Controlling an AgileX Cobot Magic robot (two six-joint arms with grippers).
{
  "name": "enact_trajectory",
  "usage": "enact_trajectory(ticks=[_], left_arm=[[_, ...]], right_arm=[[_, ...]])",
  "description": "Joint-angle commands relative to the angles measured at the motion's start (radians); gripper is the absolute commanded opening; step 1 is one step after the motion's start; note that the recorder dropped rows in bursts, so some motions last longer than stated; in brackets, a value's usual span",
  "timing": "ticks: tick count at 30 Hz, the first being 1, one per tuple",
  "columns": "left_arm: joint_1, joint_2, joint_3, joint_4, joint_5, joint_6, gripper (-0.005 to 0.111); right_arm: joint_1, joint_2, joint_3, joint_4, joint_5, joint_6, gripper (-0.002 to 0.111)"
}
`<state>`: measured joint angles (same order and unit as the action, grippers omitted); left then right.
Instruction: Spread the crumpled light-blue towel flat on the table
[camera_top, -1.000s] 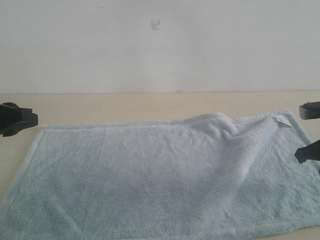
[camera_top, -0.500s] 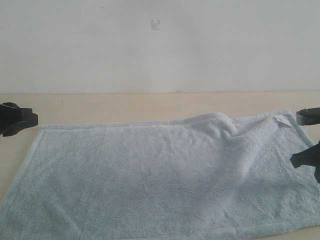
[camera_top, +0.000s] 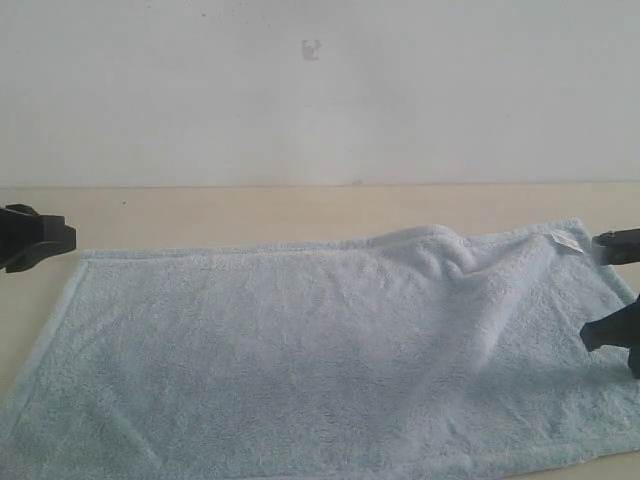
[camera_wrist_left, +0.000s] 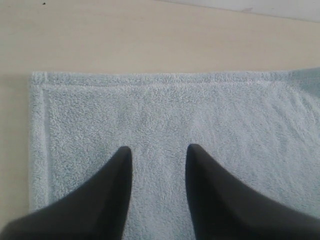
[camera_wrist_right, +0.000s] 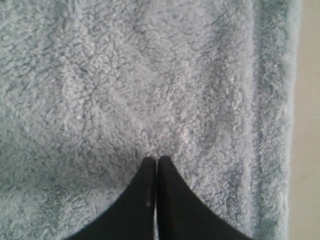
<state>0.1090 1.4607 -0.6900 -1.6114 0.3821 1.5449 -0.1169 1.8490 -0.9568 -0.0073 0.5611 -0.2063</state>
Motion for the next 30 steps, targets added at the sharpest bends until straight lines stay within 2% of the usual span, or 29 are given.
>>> enact_trajectory(ticks=[1, 9, 17, 24, 30], left_arm=[[-0.006, -0.007, 0.003, -0.006, 0.014, -0.004, 0.034], [-0.006, -0.007, 0.003, -0.006, 0.014, -0.011, 0.034], [-0.006, -0.007, 0.003, -0.024, 0.014, -0.011, 0.034], [-0.006, -0.007, 0.003, -0.025, 0.029, -0.011, 0.034], [-0.006, -0.007, 0.003, -0.025, 0.036, -0.011, 0.034]], right_arm=[[-0.005, -0.003, 0.006, -0.005, 0.026, 0.003, 0.000], [-0.005, -0.003, 0.013, -0.083, 0.092, 0.125, 0.000], [-0.005, -0.003, 0.113, -0.154, 0.042, 0.206, 0.000], [-0.005, -0.003, 0.166, -0.342, 0.099, 0.457, 0.000], [-0.005, -0.003, 0.206, -0.372, 0.124, 0.549, 0.000]])
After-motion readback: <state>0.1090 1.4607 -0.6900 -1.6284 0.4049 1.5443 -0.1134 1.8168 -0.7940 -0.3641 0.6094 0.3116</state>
